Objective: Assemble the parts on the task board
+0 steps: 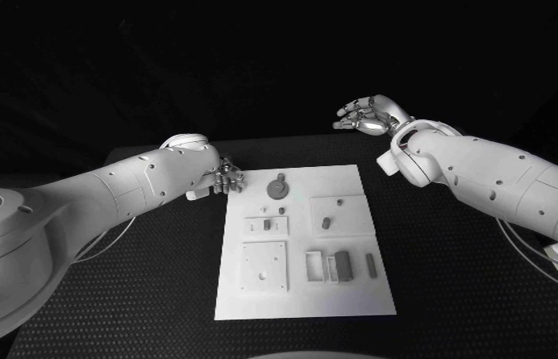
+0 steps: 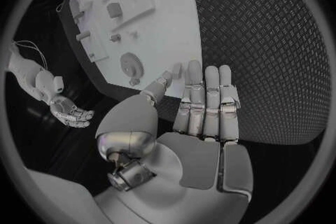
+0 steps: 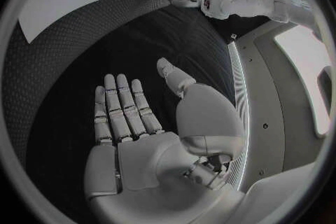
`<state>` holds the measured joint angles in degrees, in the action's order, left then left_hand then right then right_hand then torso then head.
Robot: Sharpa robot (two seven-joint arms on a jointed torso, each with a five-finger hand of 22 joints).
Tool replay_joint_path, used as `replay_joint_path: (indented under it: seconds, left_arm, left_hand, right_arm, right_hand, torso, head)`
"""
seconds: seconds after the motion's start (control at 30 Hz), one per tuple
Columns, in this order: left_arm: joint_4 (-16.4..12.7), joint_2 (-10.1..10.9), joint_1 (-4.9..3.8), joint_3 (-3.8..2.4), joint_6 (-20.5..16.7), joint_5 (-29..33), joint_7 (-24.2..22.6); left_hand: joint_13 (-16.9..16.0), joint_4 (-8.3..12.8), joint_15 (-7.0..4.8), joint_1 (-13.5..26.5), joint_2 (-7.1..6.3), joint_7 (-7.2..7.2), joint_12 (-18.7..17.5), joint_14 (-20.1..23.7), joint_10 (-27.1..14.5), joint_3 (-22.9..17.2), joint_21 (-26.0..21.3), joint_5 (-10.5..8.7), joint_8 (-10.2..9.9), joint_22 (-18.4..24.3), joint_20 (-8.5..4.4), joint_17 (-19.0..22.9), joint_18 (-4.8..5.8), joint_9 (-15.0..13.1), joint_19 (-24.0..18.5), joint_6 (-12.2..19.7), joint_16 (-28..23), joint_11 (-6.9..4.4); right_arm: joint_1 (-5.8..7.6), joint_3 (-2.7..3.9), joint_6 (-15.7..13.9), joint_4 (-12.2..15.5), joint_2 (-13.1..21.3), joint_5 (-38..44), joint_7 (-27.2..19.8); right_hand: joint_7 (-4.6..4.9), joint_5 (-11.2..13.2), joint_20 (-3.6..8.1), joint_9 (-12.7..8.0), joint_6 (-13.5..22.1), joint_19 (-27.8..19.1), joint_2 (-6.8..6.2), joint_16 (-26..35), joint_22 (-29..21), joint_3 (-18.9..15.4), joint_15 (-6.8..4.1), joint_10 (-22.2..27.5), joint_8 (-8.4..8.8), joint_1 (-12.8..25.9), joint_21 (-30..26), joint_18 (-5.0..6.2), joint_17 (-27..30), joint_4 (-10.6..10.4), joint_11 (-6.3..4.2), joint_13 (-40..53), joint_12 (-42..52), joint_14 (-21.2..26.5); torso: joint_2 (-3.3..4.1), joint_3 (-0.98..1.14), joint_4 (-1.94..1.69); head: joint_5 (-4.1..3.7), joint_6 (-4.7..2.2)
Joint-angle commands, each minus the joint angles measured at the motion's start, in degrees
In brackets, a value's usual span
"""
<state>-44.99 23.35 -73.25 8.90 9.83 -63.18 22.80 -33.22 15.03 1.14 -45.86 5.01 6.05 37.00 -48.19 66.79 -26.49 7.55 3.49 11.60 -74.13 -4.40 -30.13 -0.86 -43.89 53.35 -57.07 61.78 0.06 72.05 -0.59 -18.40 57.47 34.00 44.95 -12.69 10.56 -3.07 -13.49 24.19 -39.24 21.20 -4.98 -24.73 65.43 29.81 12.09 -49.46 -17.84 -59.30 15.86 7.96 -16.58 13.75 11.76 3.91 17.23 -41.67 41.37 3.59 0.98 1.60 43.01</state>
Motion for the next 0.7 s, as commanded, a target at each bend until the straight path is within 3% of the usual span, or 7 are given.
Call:
replay_joint_path:
  seconds: [0.03, 0.07, 0.2, 0.7]
  left_arm:
    - [0.0, -0.2, -0.01, -0.01, 1.5, 0.5, -0.6]
    - [0.0, -0.1, -0.01, -0.01, 1.6, 0.5, -0.7]
    - [0.0, 0.0, 0.01, -0.01, 1.5, 0.5, -0.8]
    - [-0.2, 0.6, 0.01, -0.06, -0.2, 3.0, -1.3]
  left_hand:
    - [-0.1, 0.3, -0.12, -1.2, 0.22, 0.00, -0.3, -0.6, 0.8, -0.9, -0.2, -0.28, 0.6, -0.1, -0.13, -0.1, 0.86, 0.1, 0.8, -0.8, -0.3, -0.16]
    - [-0.2, -0.9, -0.29, -2.3, -0.77, -0.16, -0.2, -1.1, 1.4, -3.0, 0.0, -0.69, 0.9, -0.2, -0.23, -0.2, 0.84, 0.2, 1.4, -1.2, -0.1, -0.31]
    - [-0.3, -1.6, -0.38, -3.0, -1.33, -0.37, -0.2, -1.4, 1.7, -4.2, 0.0, -0.66, 1.3, -0.4, -0.36, -0.3, 0.86, 0.1, 1.7, -1.8, 0.0, -0.49]
    - [-1.4, 0.2, -1.52, -7.5, -0.71, -1.89, 1.2, -4.1, 4.9, -6.2, 1.1, -0.68, 4.2, -1.4, -1.37, -0.9, 0.78, -1.1, 4.4, -5.0, 1.2, -1.94]
  right_arm:
    - [-0.01, 0.01, 0.4, 0.1, -0.1, 0.1, -0.7]
    - [-0.01, 0.01, 0.4, 0.1, -0.1, 0.1, -0.7]
    - [-0.01, 0.01, 0.4, -0.1, -0.2, 0.1, -0.7]
    - [-0.01, 0.01, 0.4, 0.0, -0.2, 0.0, -0.7]
  right_hand:
    - [3.24, 0.2, -0.01, -0.1, 0.4, -0.3, -0.06, 0.3, 0.1, -0.2, 0.24, -0.3, -0.39, -0.2, -0.3, -0.44, 0.1, 0.3, 0.08, 0.0, -0.3, 0.0]
    - [3.24, 0.2, -0.01, -0.1, 0.4, -0.3, -0.06, 0.3, 0.1, -0.2, 0.24, -0.3, -0.39, -0.2, -0.3, -0.44, 0.1, 0.3, 0.08, 0.0, -0.3, 0.0]
    - [3.24, 0.2, -0.01, -0.1, 0.4, -0.3, -0.06, 0.3, 0.1, -0.2, 0.25, -0.3, -0.39, -0.2, -0.3, -0.44, 0.1, 0.3, 0.08, 0.0, -0.3, 0.0]
    - [3.25, 0.2, -0.03, -0.1, 0.4, -0.3, 0.02, 0.4, 0.2, -0.3, 0.25, -0.4, -0.42, 0.0, -0.3, -0.46, 0.0, 0.2, 0.09, 0.0, -0.4, 0.0]
  torso:
    - [-0.02, 0.01, -0.01]
    - [-0.01, 0.01, 0.00]
    - [-0.02, 0.02, 0.02]
    - [-0.05, 0.03, -0.01]
  head:
    - [-0.03, 0.03]
    - [-0.05, 0.11]
    - [-0.05, 0.14]
    - [-0.10, 0.40]
